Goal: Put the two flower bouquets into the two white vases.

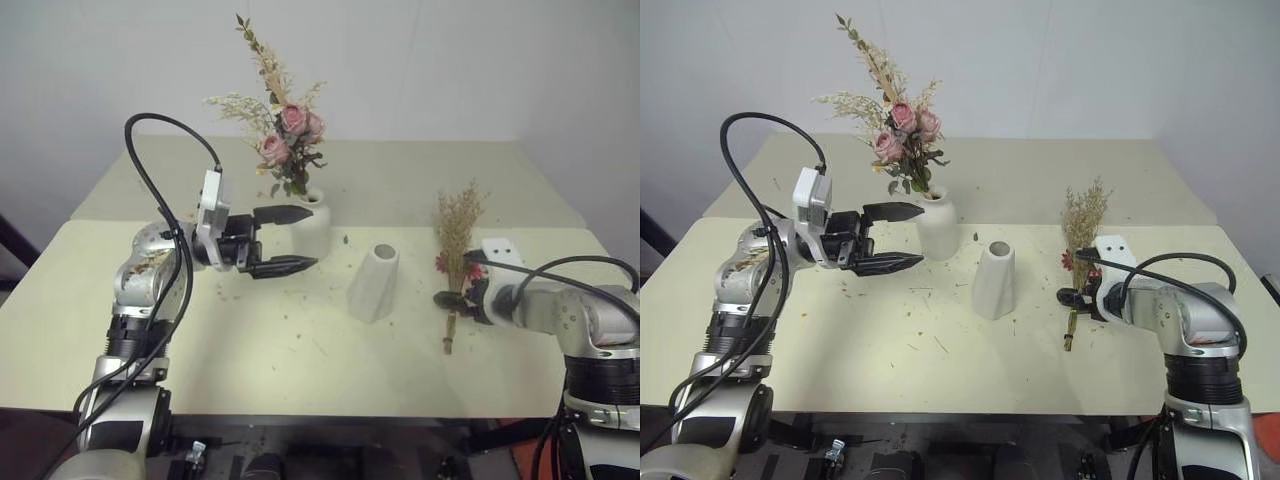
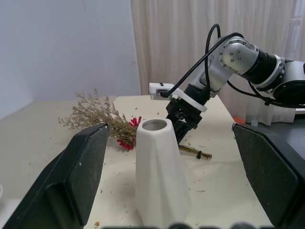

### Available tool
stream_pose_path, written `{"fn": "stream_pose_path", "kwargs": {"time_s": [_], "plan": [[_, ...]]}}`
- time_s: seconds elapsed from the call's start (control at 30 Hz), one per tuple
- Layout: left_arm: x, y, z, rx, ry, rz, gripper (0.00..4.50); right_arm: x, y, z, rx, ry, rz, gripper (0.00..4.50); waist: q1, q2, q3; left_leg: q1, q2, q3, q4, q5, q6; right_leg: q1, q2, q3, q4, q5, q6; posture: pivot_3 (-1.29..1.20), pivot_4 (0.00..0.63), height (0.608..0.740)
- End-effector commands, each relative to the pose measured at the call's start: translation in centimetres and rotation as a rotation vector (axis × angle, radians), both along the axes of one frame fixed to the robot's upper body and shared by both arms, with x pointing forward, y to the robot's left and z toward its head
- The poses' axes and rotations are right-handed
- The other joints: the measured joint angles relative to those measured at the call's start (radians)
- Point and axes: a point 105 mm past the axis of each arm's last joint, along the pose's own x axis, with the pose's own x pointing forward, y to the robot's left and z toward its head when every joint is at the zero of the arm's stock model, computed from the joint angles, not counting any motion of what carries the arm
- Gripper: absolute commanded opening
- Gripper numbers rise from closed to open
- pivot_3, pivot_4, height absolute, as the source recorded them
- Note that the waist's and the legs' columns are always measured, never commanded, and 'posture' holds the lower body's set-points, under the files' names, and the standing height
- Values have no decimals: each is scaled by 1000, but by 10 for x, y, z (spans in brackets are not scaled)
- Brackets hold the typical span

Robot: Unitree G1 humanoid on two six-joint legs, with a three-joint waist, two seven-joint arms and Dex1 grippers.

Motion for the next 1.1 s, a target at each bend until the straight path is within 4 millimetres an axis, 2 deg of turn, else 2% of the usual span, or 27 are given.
{"fn": "stream_pose_path", "kwargs": {"time_s": [0.03,0.23,0.27,0.33,0.43,0.57,0.6,0.67,0.73,0.93,1.1], "plan": [[-2,3,8,11,-52,18,4500,3,-5,9,1,-33,-34,2170,-1,0,0,0,0,0,0,0,0,0,0,0,0,0,0,0,150,740],[-1,2,0,57,-51,51,4500,4,-8,6,3,-25,-62,86,-1,0,0,0,0,0,0,0,0,0,0,0,0,0,0,0,150,740],[-1,2,-2,69,-53,60,4500,5,-9,6,4,-28,-69,14,-1,0,0,0,0,0,0,0,0,0,0,0,0,0,0,0,150,740],[1,1,-5,92,-54,79,4500,6,-10,9,0,-43,-87,14,-1,0,0,1,0,0,0,0,0,1,0,0,0,0,0,0,150,740],[2,0,-5,93,-43,84,4500,14,-19,26,-49,-161,-155,14,-1,0,0,0,0,0,0,0,0,0,0,0,0,0,0,0,150,740],[2,0,-5,115,-42,93,4500,23,-30,89,-137,-527,-255,14,-1,1,0,-1,0,0,-1,0,0,-1,0,0,0,0,0,0,150,740],[2,0,-5,116,-41,92,4500,23,-29,111,-160,-664,-267,14,-2,1,0,-1,0,0,-1,0,0,-1,0,0,0,0,0,0,150,740],[2,0,-5,116,-38,89,4500,15,-18,148,-131,-893,-231,14,-2,1,0,-1,0,0,-2,0,0,-2,0,0,-1,0,0,0,150,740],[2,0,-5,119,-39,89,4500,5,-6,171,-44,-1029,-195,14,-4,1,0,-1,0,0,-2,0,0,-2,0,0,-1,0,0,0,150,740],[4,-1,-5,136,-33,90,4500,-28,35,200,245,-1283,11,14,-3,1,0,1,0,0,-2,0,0,-1,0,0,-1,0,0,0,150,740],[5,0,-10,161,-26,108,4500,-35,63,191,364,-1290,127,14,-3,1,0,0,0,0,-2,0,0,-1,0,0,-1,0,0,0,150,740]]}}
